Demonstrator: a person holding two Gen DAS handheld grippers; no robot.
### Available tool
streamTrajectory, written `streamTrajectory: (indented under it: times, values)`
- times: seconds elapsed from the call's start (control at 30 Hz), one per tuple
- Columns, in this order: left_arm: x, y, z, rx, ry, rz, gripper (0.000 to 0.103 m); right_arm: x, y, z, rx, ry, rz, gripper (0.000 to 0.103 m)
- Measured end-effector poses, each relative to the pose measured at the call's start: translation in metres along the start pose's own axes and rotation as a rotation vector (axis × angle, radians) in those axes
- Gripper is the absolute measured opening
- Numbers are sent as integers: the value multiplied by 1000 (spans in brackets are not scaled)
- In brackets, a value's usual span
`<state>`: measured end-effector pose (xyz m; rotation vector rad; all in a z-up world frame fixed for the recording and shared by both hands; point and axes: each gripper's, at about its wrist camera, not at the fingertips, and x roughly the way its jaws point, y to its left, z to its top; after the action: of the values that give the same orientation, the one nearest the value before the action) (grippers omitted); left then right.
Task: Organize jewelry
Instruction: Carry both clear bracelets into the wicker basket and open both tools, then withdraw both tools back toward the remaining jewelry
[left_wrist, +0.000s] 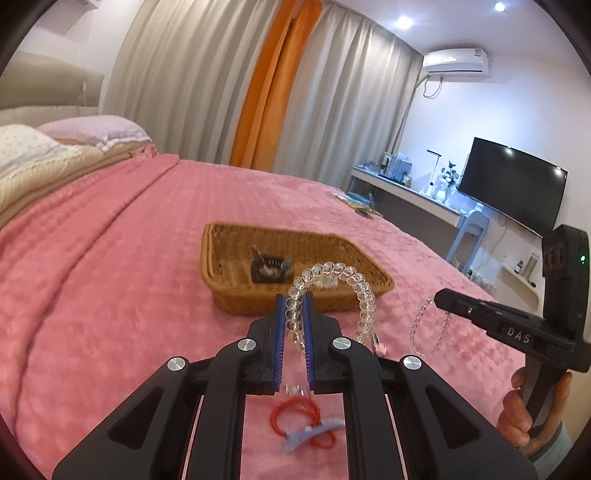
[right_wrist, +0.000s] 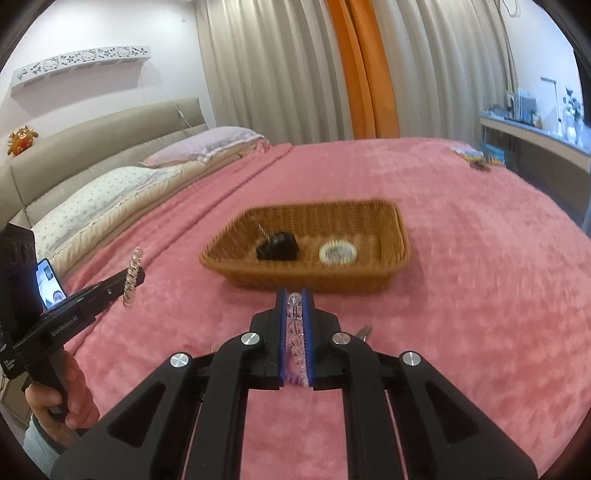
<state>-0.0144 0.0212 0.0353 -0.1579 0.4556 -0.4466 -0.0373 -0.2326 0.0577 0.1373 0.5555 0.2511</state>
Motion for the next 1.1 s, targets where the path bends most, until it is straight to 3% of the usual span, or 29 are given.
streamTrajectory:
  times: [0.17,0.4,0.6,0.8,0.9,0.97,1.03,1.1]
  values:
    - [20,-5,41,40,-19,3,7,5,5,49,-27,-74,-7,6]
    - [89,4,69,37,11,23,7,72,-2,93,3,-66,31,6]
    - [144,29,47,-34,104,39,7,155,-19,84,72,67,68,6]
    - [169,36,35,-24,172,60,9,183,-52,65,145,112,-32,7]
    - [162,39,35,-28,166,41,26,181,-62,62,174,119,-37,8]
    - [152,38,38,-23,141,37,42,173,-59,64,166,106,-53,17]
    - [138,34,42,-22,118,20,44,157,-55,65,157,84,-60,36]
    - [121,29,44,-15,105,2,45,142,-51,65,147,70,-62,43]
